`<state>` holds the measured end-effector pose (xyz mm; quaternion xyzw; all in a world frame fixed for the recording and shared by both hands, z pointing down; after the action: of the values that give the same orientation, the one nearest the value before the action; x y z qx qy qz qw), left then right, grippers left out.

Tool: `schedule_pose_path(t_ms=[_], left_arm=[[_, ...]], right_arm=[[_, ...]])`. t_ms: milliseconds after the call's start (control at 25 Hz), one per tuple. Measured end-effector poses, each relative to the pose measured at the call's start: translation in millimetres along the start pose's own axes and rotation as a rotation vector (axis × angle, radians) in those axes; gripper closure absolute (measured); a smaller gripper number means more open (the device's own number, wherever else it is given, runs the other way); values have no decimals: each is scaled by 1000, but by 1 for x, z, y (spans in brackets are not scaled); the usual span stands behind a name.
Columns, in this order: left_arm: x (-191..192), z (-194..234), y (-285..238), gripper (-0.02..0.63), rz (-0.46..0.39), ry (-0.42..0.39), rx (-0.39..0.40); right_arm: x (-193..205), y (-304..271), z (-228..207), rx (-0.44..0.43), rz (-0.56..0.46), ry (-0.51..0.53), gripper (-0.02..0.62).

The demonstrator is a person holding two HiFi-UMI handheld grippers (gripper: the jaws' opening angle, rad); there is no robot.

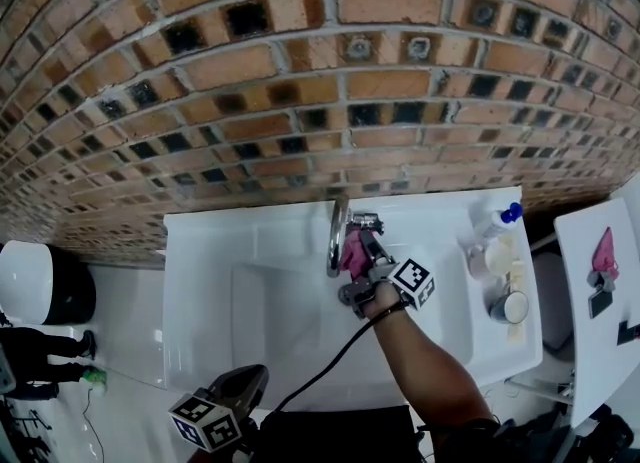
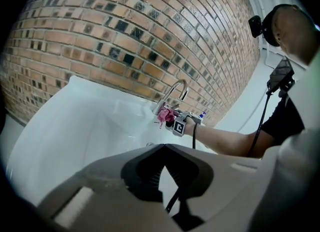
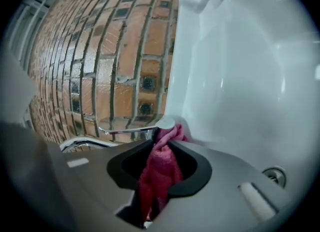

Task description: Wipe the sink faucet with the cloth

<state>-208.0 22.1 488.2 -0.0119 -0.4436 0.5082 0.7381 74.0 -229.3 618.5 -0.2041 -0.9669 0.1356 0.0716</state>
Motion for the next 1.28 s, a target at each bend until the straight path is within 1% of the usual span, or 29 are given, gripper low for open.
schedule_pose_path(t_ms=[120,240,360,520,640,680,760,800,920,960,1000,1080,1280], left_arm=[[3,4,-3,601,10,20,20],[0,2,-7,601,13,12,41],[0,0,-11,601,20,7,55],[-1,-2,-10,601,20,-2,60],[1,-1,-7,601,15,9,53],[2,0,-5,601,12,15,50],[4,0,-3,601,7,20,42],[5,-1,-2,601,7,21,37],[6,-3,1,601,5,24,22],[7,-4,2,601,4,23,16],[8,-5,4,601,4,20,10],[10,-6,7,601,3,18,-1],[16,-5,23,601,-17,44,-32]], right_arm=[[1,4,4,-24,-10,-22,499],[2,8,11,-29,-12,-43,499],[0,11,24,-75,-26,-49,499],[-6,9,51,-162,-35,3,499],[-3,10,55,-215,-28,43,499],[0,12,51,-216,-22,52,499],[5,16,37,-178,-8,67,499],[9,16,26,-137,3,78,499],[19,14,-9,36,55,99,499],[22,12,-16,65,67,94,499],[24,9,-19,74,72,87,497],[25,0,-16,63,67,82,499],[27,-17,-1,52,45,85,499]])
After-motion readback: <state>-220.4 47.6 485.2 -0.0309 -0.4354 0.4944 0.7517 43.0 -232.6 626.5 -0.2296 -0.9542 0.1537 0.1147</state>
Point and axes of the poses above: the fingertips, and each gripper's own axes: y backward along the fingers, z to its left, x out of its underside, the point moved 6 cm from there along y, backward along the fingers, and after that the axes turned 11 degrees about x, right-handed, at the moved point
